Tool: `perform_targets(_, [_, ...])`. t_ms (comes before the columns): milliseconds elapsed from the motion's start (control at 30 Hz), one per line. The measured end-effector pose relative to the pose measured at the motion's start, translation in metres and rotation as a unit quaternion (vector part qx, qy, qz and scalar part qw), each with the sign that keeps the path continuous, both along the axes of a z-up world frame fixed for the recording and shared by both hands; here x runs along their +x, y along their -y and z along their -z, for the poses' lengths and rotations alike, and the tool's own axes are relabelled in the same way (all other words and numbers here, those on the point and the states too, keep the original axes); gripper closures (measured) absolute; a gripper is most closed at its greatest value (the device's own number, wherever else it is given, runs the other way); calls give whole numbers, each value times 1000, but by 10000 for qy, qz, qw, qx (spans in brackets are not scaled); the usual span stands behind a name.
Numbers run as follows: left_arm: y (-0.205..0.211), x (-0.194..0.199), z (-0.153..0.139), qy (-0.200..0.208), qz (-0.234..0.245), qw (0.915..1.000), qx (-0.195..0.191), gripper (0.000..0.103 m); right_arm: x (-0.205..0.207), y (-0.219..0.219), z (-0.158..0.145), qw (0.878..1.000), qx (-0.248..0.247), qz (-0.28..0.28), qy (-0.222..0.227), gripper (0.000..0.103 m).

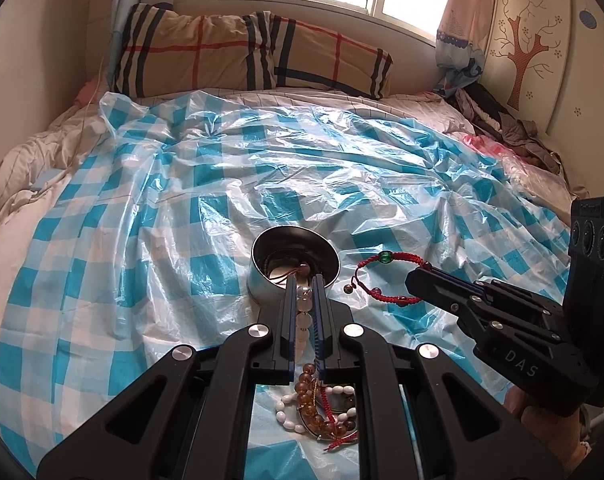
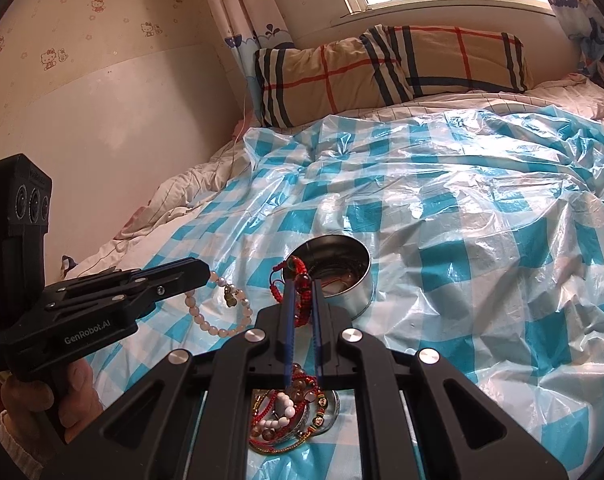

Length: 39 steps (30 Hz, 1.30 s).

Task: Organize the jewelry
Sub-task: 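Carry the bead bracelets into the tin with the left tool while the right releases its bracelet there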

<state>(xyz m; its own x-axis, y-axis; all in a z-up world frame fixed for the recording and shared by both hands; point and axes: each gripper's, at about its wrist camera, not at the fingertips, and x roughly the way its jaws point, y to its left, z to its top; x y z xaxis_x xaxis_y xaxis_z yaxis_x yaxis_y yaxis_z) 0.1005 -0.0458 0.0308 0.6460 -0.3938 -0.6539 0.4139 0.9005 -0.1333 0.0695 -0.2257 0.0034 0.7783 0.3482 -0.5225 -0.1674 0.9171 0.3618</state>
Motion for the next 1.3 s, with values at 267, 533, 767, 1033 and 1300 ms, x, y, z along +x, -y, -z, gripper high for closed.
perform_targets(267, [4, 15, -2, 53, -76, 9999, -142, 96, 16, 1, -1, 9999, 4, 93, 59, 94])
perform_targets(533, [14, 35, 0, 68, -90, 9995, -298, 96, 41, 5, 6, 9998, -9, 204, 5, 94])
perform_targets(767, [21, 56, 5, -18, -110, 9990, -439, 96, 61, 1, 15, 9997, -133, 197, -78, 94])
perform_targets(1033, [25, 76, 20, -195, -136, 9983, -536, 96, 82, -5, 29, 9993, -283, 124, -209, 94])
perform_targets(1300, [30, 94, 47, -554, -233, 9972, -442, 95, 96, -10, 42, 9985, -382, 75, -372, 48])
